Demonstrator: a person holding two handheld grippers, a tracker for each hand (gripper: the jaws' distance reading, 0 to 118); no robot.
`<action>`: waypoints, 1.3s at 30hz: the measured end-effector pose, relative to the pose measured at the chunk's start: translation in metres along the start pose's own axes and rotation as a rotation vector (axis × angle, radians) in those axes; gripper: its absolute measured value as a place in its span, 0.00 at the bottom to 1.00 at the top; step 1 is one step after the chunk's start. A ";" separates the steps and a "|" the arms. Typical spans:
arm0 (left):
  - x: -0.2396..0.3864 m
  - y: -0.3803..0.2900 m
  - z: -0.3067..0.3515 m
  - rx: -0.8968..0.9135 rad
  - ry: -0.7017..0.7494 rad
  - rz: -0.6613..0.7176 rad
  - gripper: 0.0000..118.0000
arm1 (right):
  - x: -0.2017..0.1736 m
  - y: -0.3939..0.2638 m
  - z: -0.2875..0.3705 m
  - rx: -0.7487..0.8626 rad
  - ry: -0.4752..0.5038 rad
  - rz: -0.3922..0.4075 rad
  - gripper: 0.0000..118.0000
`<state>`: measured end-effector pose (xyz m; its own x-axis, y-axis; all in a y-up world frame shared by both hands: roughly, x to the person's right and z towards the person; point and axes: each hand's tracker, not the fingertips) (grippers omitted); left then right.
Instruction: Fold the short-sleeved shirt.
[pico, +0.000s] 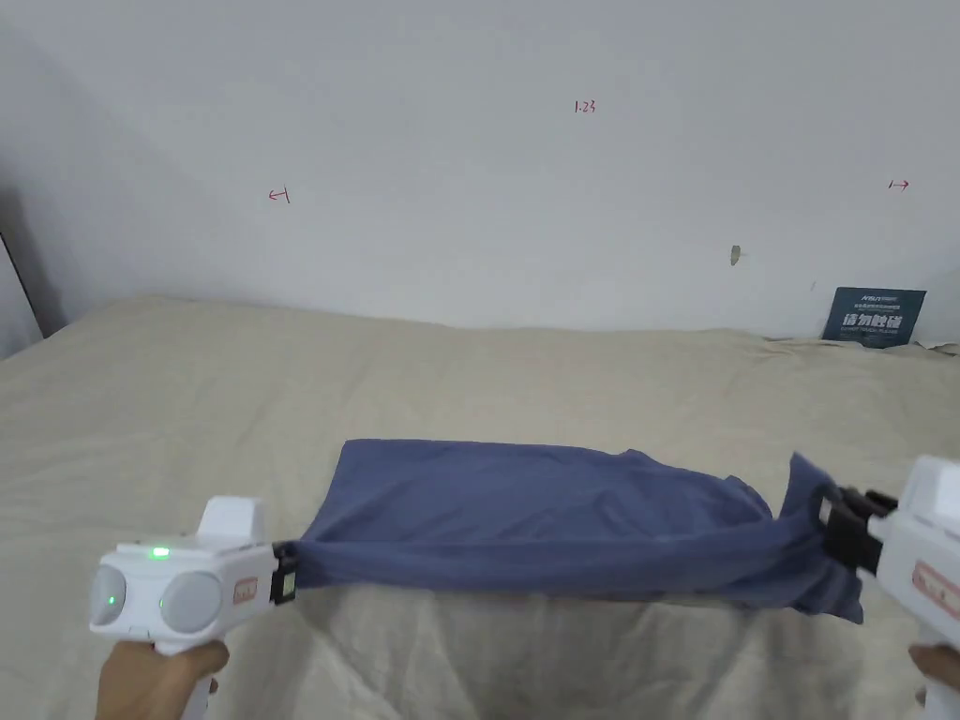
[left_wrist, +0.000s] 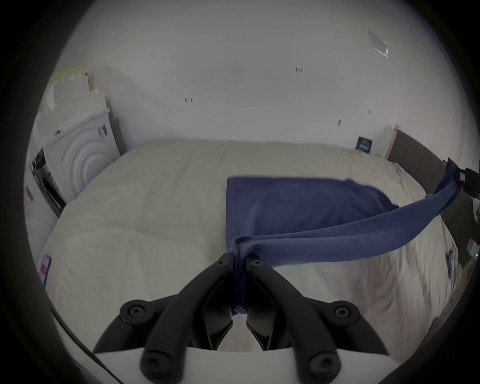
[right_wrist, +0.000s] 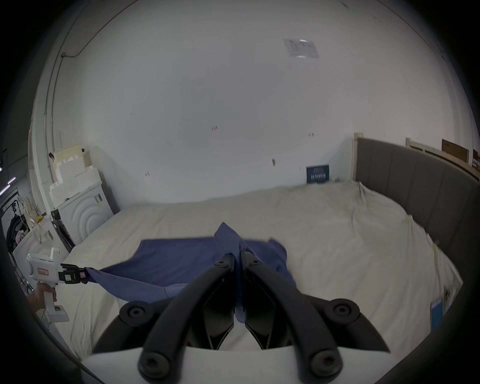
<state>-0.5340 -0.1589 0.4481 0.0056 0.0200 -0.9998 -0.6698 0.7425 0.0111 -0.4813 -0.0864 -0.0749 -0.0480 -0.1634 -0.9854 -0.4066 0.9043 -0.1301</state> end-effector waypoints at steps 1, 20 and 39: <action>-0.001 -0.014 0.002 -0.020 -0.006 -0.001 0.05 | 0.001 -0.016 0.011 -0.008 -0.002 -0.007 0.02; -0.002 -0.127 0.050 -0.174 0.001 -0.092 0.05 | 0.016 -0.159 0.130 -0.218 -0.052 -0.148 0.02; -0.012 -0.191 0.079 -0.272 -0.007 -0.059 0.05 | 0.020 -0.207 0.156 -0.402 -0.093 -0.252 0.02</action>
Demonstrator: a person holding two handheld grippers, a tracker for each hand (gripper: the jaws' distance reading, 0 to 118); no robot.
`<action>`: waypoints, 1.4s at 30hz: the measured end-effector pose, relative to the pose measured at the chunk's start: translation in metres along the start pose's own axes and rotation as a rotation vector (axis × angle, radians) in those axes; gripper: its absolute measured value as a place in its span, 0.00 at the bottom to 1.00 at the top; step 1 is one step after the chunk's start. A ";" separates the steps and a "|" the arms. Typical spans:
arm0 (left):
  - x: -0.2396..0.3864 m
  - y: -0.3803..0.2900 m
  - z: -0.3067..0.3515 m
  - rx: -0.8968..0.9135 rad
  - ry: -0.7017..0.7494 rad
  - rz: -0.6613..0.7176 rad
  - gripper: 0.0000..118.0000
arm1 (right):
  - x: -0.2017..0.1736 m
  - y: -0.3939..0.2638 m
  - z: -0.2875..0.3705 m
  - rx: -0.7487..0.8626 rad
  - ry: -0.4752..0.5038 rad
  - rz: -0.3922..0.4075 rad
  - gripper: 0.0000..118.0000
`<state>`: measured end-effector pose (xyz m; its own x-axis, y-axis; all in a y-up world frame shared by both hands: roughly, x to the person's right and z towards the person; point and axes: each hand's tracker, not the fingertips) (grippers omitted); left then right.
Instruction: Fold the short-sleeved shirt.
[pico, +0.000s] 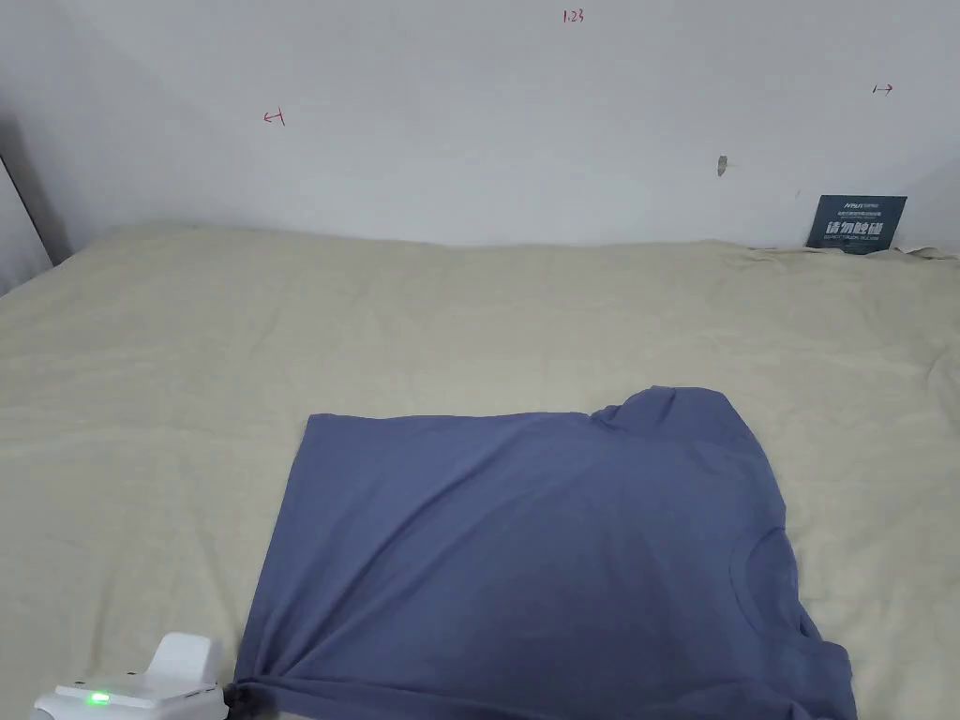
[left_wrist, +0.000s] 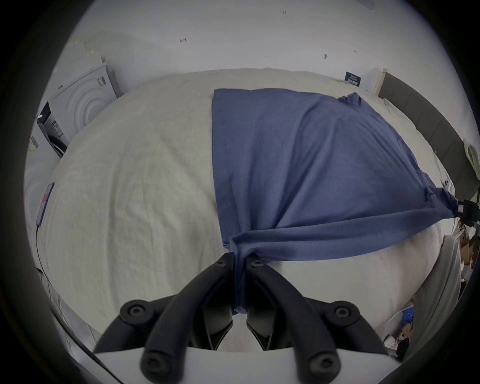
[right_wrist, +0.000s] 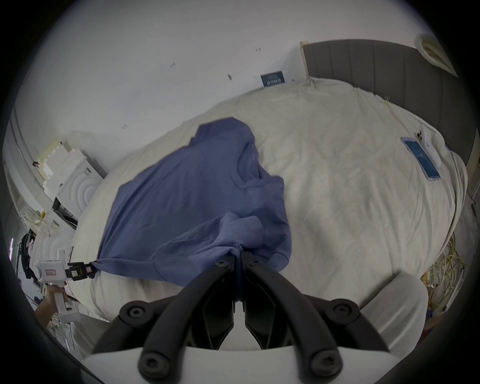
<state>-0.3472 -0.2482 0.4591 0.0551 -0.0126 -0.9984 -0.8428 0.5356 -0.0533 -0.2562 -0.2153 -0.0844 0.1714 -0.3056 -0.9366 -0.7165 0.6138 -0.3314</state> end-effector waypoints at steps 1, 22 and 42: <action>0.002 0.000 -0.002 -0.007 0.003 0.002 0.05 | -0.001 0.000 -0.005 -0.032 -0.014 0.000 0.02; 0.018 0.015 0.046 0.088 0.047 0.037 0.88 | -0.029 0.027 0.013 0.025 -0.065 0.157 0.80; 0.061 0.059 0.131 0.643 0.101 0.071 0.89 | -0.121 0.077 0.068 0.512 -0.114 0.412 0.88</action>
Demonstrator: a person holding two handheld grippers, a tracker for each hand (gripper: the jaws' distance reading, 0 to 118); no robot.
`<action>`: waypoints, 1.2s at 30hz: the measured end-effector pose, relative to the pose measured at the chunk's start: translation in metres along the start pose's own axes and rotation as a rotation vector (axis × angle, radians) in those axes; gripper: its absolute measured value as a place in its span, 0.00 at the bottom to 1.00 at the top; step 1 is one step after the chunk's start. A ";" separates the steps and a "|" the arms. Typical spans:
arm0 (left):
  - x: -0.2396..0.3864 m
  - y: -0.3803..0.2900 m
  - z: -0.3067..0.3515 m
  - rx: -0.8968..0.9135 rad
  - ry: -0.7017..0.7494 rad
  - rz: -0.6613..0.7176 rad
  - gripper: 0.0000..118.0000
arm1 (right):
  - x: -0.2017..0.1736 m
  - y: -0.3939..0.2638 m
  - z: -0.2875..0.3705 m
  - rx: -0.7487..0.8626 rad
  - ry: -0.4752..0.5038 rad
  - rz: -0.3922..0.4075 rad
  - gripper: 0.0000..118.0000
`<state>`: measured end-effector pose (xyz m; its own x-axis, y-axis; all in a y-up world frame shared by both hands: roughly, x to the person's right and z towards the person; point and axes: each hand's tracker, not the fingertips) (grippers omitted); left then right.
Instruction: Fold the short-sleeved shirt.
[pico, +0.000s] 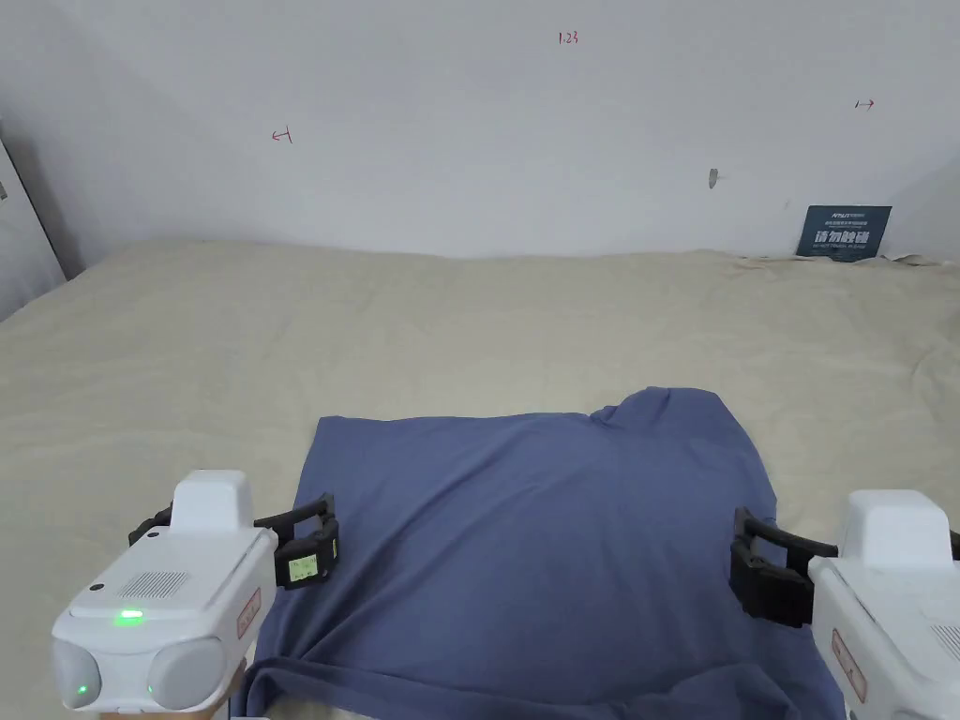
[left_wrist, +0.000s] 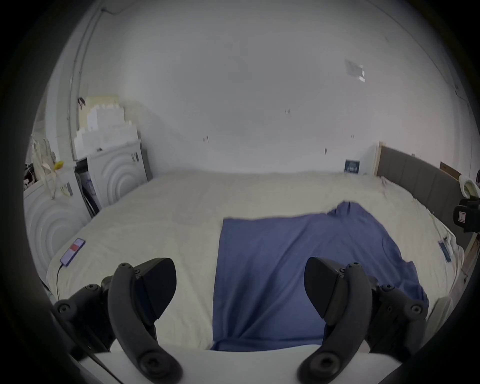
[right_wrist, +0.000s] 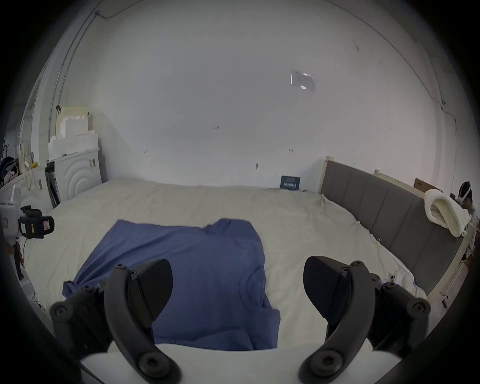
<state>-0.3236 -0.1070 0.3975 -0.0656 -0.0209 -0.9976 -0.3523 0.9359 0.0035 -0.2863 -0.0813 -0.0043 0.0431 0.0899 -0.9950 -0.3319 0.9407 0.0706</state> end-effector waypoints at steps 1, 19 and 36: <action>0.002 -0.001 0.002 0.021 0.005 0.007 0.87 | -0.001 0.000 0.001 0.012 0.002 0.000 0.86; 0.014 -0.026 0.009 0.056 -0.029 0.023 0.00 | -0.004 -0.014 0.012 0.106 -0.041 -0.006 0.00; -0.029 -0.047 -0.067 -0.562 -0.040 0.134 0.00 | -0.001 -0.019 0.002 0.054 -0.026 -0.017 0.00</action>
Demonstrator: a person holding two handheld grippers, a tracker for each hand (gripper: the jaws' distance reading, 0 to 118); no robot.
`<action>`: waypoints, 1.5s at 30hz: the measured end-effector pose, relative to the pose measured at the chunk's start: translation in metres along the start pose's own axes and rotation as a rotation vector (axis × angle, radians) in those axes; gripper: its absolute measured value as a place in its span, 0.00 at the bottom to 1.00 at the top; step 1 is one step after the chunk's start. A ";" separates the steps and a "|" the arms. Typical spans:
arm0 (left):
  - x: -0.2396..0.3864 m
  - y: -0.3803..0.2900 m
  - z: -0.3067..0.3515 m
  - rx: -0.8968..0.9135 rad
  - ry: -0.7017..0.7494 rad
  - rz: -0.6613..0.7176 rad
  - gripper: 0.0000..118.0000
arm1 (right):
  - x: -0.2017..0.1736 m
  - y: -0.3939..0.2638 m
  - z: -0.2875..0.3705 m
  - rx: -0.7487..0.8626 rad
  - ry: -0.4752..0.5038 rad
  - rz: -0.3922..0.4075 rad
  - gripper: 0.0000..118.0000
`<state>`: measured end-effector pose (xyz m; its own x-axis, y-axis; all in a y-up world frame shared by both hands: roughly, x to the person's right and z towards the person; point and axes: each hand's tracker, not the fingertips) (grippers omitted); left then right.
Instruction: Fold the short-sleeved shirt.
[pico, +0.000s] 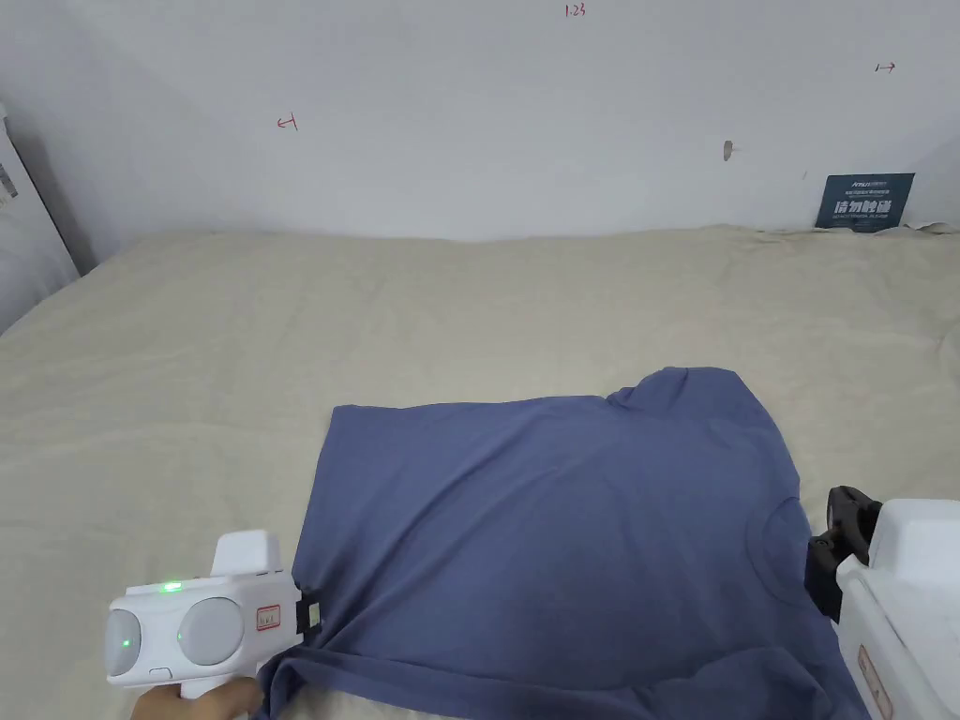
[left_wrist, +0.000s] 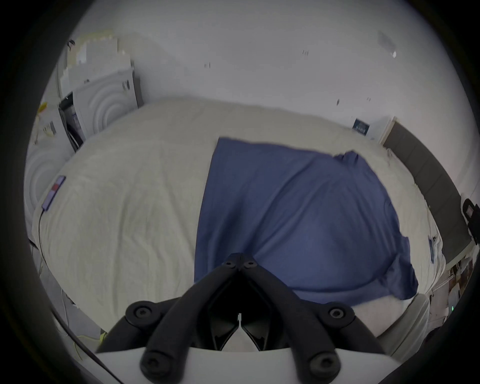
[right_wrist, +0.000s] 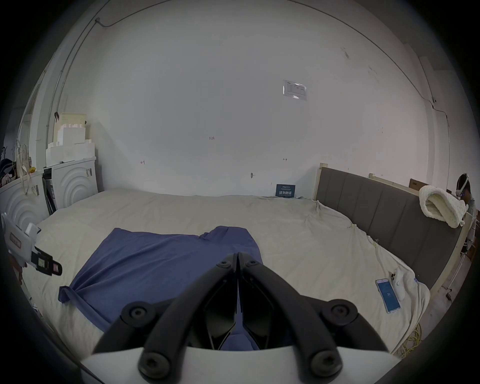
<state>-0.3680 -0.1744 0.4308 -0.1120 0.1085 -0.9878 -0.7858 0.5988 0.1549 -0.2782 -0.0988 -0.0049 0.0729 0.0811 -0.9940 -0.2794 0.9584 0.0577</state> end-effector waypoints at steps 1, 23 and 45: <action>-0.004 -0.002 -0.005 -0.032 -0.004 0.006 0.00 | 0.000 -0.001 -0.001 -0.004 0.001 0.001 0.00; -0.028 -0.029 -0.048 -0.223 0.039 0.064 0.33 | 0.006 -0.020 -0.010 -0.067 0.014 0.012 0.00; -0.003 -0.047 -0.006 -0.067 0.030 -0.116 0.07 | 0.036 -0.063 -0.023 -0.368 0.033 -0.129 0.28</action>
<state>-0.3344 -0.2082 0.4267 -0.0353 0.0166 -0.9992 -0.8332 0.5516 0.0387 -0.2798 -0.1623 -0.0466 0.1004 -0.0479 -0.9938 -0.5953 0.7974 -0.0986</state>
